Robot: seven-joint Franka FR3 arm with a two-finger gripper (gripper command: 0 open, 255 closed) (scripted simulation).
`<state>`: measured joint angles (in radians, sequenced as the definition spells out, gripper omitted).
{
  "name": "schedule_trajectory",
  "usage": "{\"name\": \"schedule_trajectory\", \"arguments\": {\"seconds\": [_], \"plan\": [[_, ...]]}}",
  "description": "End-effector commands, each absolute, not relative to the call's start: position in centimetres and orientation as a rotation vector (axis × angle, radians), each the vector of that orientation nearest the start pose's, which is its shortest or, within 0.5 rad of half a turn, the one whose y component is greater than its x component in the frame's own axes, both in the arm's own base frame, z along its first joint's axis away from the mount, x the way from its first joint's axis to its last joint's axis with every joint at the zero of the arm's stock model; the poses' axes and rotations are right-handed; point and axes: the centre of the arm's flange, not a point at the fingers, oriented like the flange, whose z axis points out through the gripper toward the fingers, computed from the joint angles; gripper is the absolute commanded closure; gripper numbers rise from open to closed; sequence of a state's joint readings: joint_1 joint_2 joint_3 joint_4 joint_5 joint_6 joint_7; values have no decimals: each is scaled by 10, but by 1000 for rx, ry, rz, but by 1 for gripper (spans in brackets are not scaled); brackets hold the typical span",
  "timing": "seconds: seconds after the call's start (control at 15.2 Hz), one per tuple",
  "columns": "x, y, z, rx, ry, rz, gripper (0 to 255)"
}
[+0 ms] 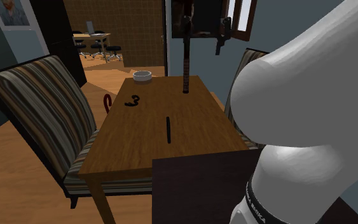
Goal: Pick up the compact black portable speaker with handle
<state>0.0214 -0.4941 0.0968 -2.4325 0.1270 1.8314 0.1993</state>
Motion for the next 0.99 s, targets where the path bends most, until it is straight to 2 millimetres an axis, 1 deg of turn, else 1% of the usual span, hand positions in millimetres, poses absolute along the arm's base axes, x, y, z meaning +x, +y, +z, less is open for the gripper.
{"name": "schedule_trajectory", "arguments": {"seconds": [0.0, 0.46, 0.92], "plan": [[399, 69, 450, -3076, 194, 203, 0], [442, 102, 368, -3092, 148, 283, 0], [479, 135, 285, -3105, 102, 363, 0]]}}
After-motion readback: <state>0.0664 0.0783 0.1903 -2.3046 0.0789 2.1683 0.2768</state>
